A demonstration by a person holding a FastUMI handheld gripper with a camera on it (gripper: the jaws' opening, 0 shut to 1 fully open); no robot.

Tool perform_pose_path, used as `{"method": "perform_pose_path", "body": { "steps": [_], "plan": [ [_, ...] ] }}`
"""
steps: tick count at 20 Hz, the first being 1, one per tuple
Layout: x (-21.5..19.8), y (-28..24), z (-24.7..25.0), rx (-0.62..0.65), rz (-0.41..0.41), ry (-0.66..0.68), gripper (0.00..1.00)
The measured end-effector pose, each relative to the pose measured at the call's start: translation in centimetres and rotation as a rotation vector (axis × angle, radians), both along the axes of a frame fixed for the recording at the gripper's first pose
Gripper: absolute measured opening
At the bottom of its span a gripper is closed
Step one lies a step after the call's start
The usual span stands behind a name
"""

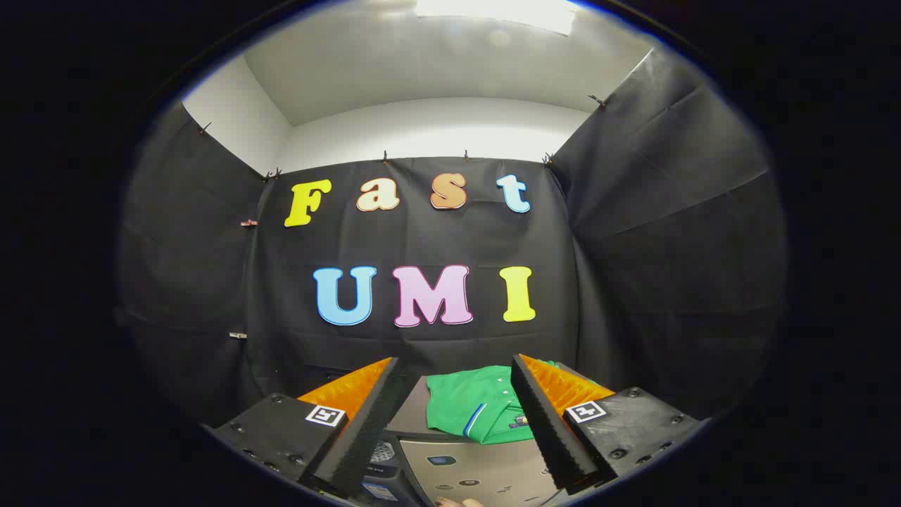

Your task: Put the clothes into the washing machine and then close the washing machine lid.

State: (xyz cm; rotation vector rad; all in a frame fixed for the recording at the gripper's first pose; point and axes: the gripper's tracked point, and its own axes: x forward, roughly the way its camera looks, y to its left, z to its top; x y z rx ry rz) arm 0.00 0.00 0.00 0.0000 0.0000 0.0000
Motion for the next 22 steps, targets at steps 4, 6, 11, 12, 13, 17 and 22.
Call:
{"method": "perform_pose_path", "body": {
  "steps": [4, 6, 11, 12, 13, 17, 22],
  "plan": [
    [0.0, 0.2, 0.1, -0.022, 0.008, -0.004, 0.98],
    [0.0, 0.3, 0.0, -0.021, 0.014, -0.002, 0.98],
    [0.3, 1.0, 0.5, -0.014, 0.06, -0.01, 0.98],
    [0.3, 1.2, 0.5, -0.014, 0.069, -0.011, 0.98],
    [0.3, 1.2, 0.6, -0.013, 0.076, -0.013, 0.98],
    [0.3, 1.5, 0.6, 0.009, 0.099, -0.014, 0.98],
    [0.5, 1.9, 0.5, 0.006, 0.119, -0.008, 0.98]
  ]
}}
